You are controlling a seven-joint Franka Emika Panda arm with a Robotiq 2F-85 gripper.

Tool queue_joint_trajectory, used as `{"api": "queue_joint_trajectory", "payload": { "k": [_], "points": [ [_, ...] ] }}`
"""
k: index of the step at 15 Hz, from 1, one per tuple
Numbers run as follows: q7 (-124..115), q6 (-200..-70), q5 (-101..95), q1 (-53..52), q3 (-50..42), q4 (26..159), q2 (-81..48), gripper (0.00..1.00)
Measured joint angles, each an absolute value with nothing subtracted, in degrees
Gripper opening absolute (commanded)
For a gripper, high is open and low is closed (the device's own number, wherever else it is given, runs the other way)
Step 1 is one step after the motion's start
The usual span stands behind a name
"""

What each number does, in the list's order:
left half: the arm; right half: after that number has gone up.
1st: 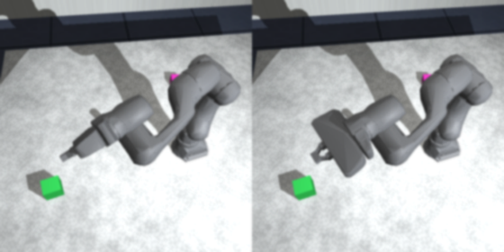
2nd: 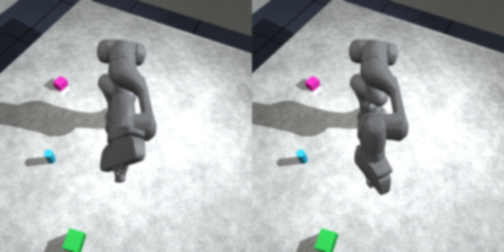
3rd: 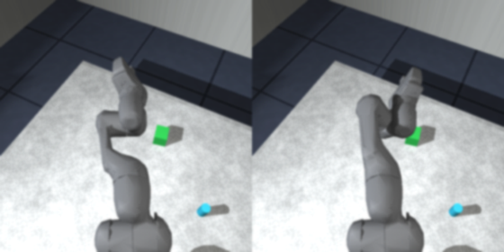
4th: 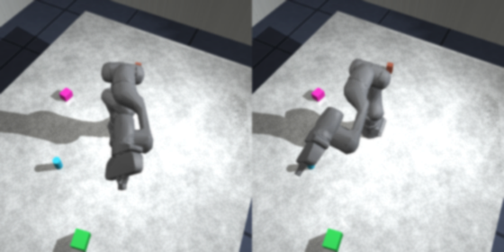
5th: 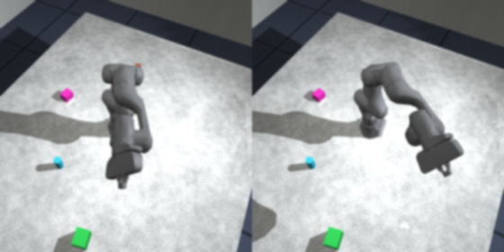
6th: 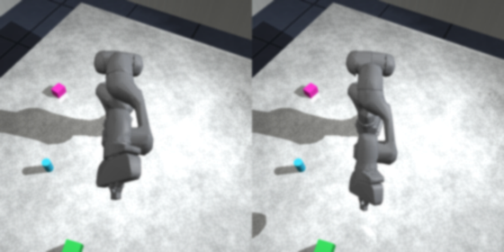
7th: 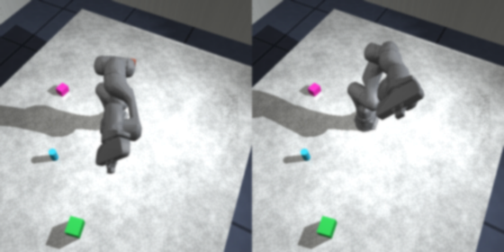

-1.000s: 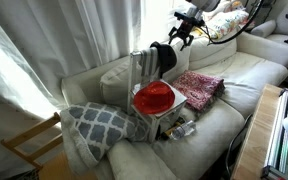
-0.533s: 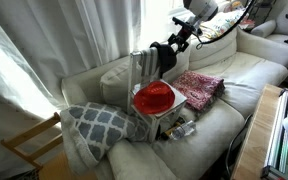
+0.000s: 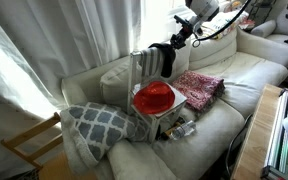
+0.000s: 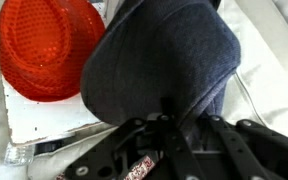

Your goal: Put the hats on the seat of the chair then on the sofa

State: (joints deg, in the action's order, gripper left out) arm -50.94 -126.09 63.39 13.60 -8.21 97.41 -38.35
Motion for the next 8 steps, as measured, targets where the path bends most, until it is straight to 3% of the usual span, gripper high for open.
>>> {"api": "queue_joint_trajectory", "payload": {
  "k": [8],
  "points": [
    [-45.28,-125.15,59.9,13.58,-10.35,97.39,-33.6,0.02]
  ]
}}
